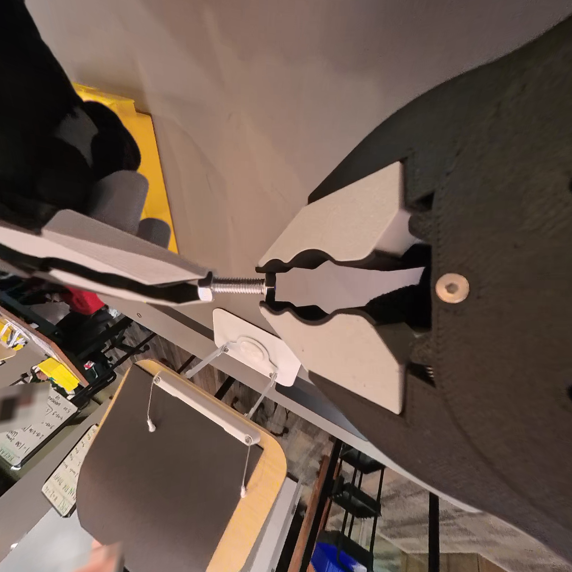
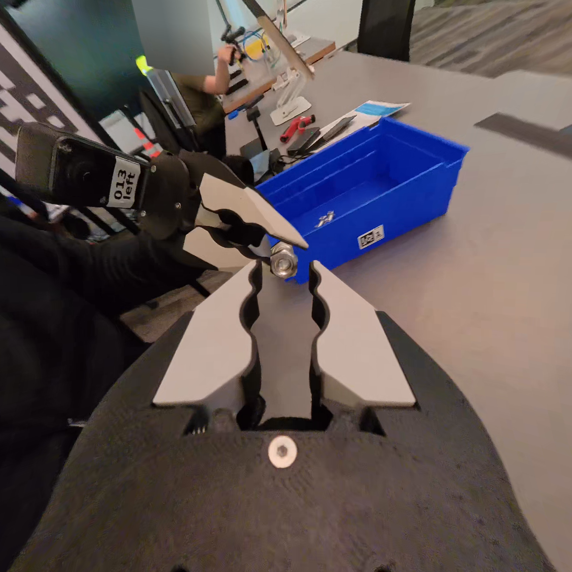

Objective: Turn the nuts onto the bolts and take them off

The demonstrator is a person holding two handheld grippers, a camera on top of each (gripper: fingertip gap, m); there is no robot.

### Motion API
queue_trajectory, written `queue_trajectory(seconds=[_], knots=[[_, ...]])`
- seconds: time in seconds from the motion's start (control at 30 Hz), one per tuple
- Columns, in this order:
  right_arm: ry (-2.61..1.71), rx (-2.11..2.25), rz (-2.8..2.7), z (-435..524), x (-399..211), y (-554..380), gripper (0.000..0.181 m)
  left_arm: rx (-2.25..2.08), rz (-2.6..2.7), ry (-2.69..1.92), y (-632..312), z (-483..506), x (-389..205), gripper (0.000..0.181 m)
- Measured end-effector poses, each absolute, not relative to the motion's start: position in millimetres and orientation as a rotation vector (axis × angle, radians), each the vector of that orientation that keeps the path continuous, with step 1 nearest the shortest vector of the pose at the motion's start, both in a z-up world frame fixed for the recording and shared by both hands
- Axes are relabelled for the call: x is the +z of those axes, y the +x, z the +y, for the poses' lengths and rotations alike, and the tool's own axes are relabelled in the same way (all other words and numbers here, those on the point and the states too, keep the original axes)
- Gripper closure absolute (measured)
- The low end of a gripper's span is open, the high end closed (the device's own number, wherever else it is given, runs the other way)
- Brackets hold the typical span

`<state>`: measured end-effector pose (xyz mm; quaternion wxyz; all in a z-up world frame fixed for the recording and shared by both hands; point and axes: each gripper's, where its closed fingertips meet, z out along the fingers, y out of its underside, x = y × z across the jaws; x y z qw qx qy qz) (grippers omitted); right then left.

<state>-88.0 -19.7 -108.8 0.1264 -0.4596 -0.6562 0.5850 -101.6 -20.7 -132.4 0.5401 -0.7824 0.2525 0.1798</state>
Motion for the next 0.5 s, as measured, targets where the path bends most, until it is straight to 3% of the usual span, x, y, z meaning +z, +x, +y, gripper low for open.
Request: queue_trajectory(seconds=[0.1, 0.23, 0.5], knots=[[-1.329, 1.791, -1.893, -28.7, -108.6, -87.5, 0.164, 0.429, 0.609, -1.857, -98.3, -20.3, -131.9, 0.165], [-1.197, 1.645, -1.981, -29.5, -109.2, -86.8, 0.165, 0.397, 0.622, -1.869, -95.9, -22.1, -131.5, 0.165], [-0.419, 0.897, -2.329, -36.9, -110.7, -72.9, 0.166, -0.050, 0.577, -1.884, -75.8, -30.9, -131.6, 0.165]])
